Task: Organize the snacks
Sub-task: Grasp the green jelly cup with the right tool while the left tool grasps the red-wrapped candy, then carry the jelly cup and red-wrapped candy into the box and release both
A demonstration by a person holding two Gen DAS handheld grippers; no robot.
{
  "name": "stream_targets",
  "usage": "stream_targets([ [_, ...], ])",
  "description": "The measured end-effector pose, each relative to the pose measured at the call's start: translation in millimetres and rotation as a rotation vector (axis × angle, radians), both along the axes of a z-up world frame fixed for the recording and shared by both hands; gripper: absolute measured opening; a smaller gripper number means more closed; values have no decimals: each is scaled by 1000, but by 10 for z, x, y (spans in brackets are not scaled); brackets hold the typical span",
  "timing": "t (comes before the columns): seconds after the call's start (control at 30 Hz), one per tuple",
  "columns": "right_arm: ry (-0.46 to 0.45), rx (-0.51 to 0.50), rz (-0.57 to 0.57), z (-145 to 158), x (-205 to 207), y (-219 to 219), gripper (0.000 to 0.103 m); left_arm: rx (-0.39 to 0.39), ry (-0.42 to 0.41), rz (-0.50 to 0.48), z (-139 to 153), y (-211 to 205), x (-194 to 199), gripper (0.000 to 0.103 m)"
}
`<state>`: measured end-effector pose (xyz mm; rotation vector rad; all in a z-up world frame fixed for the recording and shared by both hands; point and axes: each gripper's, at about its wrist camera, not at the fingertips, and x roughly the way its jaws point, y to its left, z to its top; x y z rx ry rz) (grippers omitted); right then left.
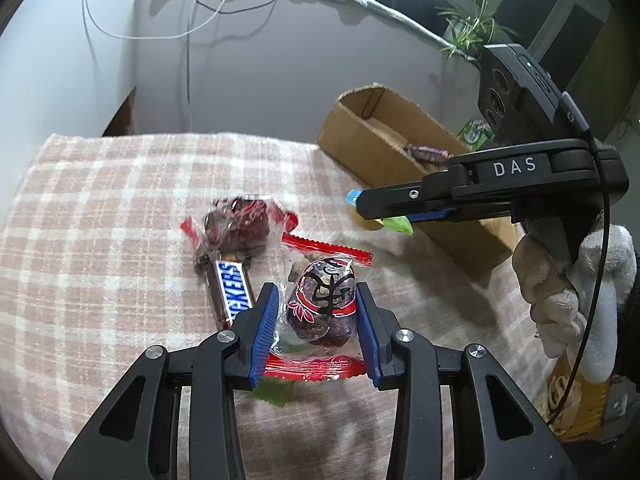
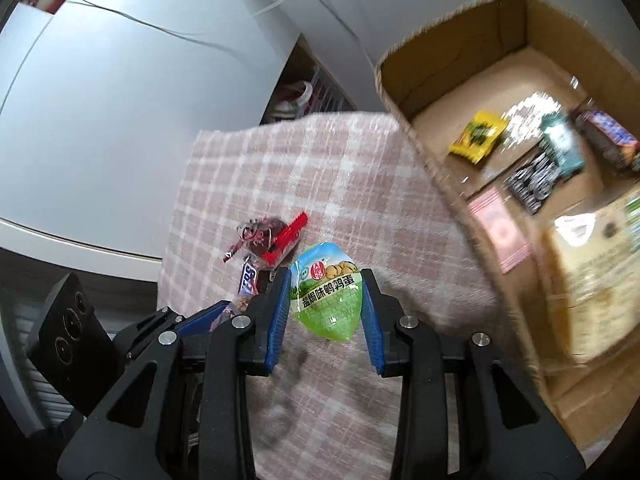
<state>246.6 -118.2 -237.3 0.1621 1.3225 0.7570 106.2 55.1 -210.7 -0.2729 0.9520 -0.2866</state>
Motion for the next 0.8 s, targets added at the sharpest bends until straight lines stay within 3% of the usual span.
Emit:
stream_targets([
  [0.37,-130,-11,-63,548,187,-428,35,-16,-71,-5,315,-71,258,37],
  [0.8,-233,-77,-173,789,767,-922,35,-23,-149,-27,600,-421,964,36],
])
